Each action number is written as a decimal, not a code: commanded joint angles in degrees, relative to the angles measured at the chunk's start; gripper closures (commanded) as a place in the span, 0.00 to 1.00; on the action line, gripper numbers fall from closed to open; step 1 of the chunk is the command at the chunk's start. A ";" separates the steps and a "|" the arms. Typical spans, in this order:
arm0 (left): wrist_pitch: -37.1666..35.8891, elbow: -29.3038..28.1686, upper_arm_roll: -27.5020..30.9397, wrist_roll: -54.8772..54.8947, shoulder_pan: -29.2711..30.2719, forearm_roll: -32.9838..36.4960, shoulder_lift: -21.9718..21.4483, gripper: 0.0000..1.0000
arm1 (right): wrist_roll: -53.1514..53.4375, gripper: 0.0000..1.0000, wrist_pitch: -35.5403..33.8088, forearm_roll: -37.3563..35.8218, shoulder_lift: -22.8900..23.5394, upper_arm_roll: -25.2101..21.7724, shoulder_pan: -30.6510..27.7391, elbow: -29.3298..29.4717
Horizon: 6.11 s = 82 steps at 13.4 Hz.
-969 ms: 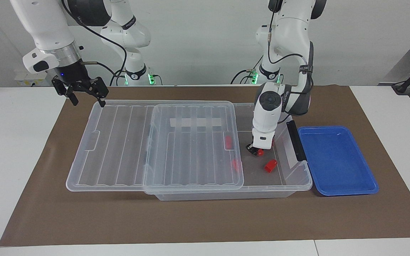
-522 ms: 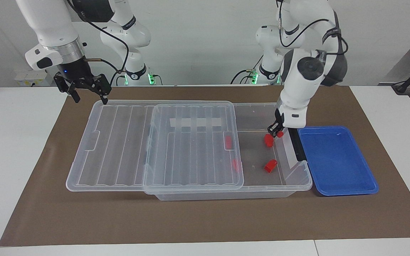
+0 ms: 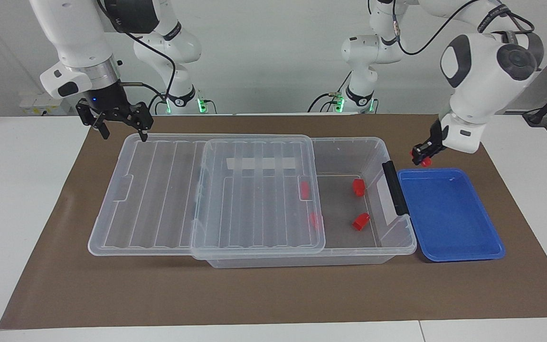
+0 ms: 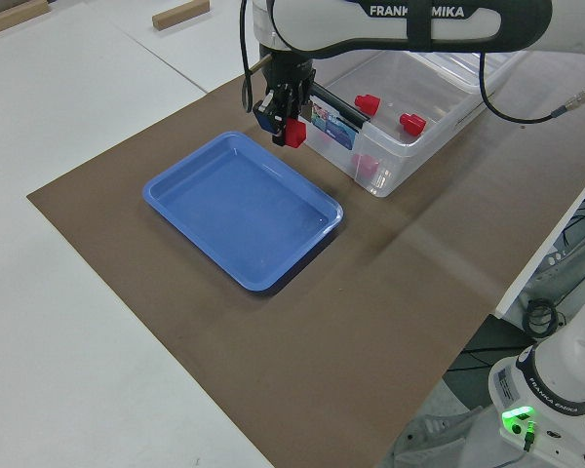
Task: Place red block in blue tray from box
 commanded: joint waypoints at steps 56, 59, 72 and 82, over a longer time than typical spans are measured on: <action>-15.17 5.86 -0.86 -12.52 -9.89 -0.57 -10.59 0.00 | -7.68 1.00 25.53 1.07 2.11 0.51 -8.25 -17.11; -15.17 5.86 -0.60 -12.52 -9.80 -0.57 -10.59 0.00 | -7.68 1.00 26.66 0.89 2.03 0.34 -7.01 -15.80; -15.17 5.86 -0.60 -12.52 -9.80 -0.57 -10.59 0.00 | -17.96 1.00 32.65 4.31 2.64 0.42 -11.68 -20.36; -15.17 5.86 -0.60 -12.52 -9.80 -0.57 -10.59 0.00 | -17.26 1.00 31.77 4.94 2.20 0.42 1.85 -20.62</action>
